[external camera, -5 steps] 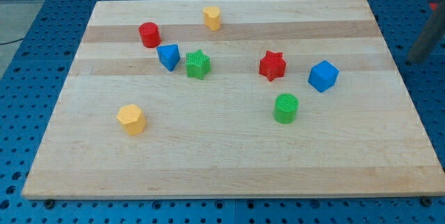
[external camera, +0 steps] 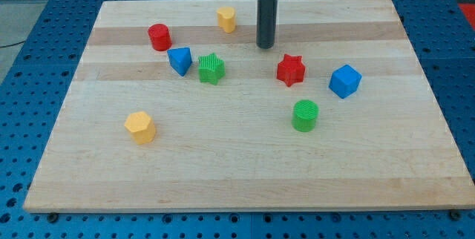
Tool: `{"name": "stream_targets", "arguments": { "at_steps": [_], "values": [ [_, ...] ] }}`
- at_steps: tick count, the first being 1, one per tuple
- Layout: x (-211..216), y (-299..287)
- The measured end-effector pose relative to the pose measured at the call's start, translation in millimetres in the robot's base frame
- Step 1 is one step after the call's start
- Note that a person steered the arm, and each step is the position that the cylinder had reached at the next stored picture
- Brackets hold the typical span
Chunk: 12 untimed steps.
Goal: Move the green star to the top left
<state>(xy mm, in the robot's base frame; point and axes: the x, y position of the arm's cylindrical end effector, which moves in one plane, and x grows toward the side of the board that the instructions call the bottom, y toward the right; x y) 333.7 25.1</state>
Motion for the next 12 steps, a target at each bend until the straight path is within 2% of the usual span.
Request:
{"name": "stream_targets", "arguments": {
  "at_steps": [1,2,5,8,10,12],
  "values": [
    [33,-4],
    [43,-24],
    [45,-76],
    [85,-81],
    [88,-134],
    [105,-164]
  ]
}}
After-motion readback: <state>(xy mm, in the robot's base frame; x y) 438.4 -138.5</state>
